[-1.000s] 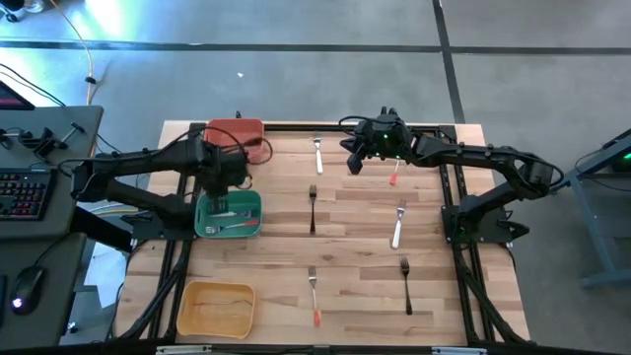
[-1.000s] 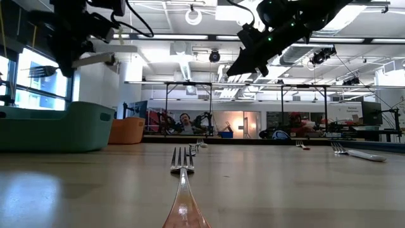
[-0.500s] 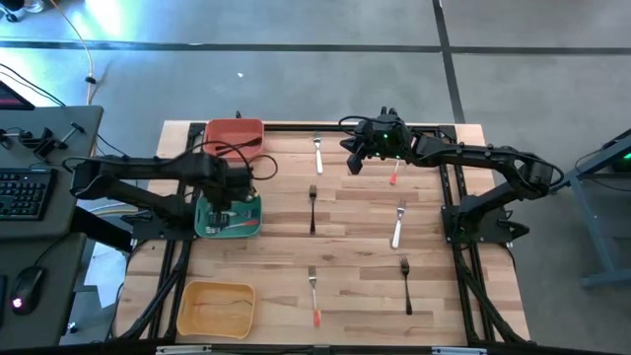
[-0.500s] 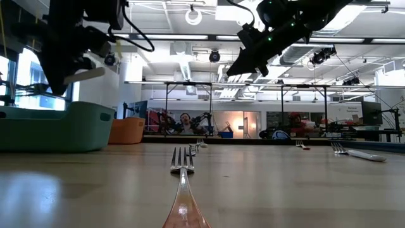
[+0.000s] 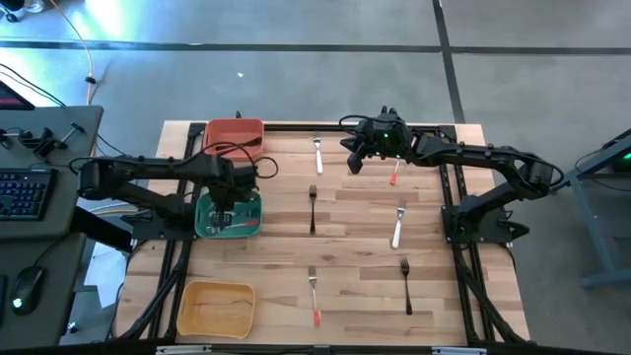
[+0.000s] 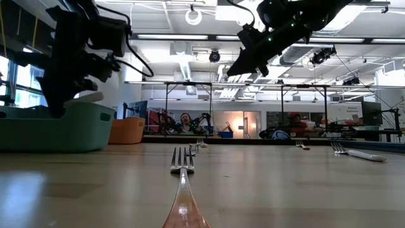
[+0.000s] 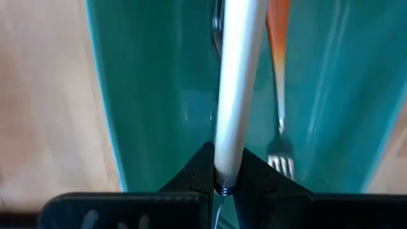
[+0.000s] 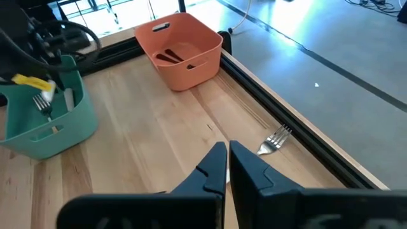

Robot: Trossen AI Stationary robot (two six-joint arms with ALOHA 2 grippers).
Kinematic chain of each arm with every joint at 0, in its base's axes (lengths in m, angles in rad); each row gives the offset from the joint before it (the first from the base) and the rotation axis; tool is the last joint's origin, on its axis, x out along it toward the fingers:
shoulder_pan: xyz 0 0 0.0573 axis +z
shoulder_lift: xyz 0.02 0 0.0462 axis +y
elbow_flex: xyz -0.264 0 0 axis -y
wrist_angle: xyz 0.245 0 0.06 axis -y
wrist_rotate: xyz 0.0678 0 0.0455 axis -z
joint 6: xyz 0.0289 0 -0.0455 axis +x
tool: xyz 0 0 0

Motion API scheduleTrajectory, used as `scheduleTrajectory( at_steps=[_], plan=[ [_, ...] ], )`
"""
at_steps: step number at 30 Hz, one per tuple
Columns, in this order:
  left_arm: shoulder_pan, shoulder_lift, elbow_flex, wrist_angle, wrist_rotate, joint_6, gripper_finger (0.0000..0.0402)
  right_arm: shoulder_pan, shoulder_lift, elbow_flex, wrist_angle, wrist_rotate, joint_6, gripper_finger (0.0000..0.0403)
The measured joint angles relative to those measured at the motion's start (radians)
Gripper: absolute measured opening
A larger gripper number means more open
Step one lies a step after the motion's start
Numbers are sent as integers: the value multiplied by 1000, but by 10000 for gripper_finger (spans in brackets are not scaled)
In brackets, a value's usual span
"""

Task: Sort silverware by color (type)
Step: Put the white fork into the green bin

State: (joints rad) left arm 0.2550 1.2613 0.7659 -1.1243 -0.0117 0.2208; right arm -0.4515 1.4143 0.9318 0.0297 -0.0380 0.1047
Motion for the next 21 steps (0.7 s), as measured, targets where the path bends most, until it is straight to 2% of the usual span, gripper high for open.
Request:
scheduleTrajectory(
  at_steps=[11, 21],
  plan=[
    [60, 172, 1, 45, 0, 151, 19, 1, 0, 0, -1, 0, 0, 0],
    [87, 252, 1, 84, 1, 150, 30, 1, 0, 0, -2, 0, 0, 0]
  ],
)
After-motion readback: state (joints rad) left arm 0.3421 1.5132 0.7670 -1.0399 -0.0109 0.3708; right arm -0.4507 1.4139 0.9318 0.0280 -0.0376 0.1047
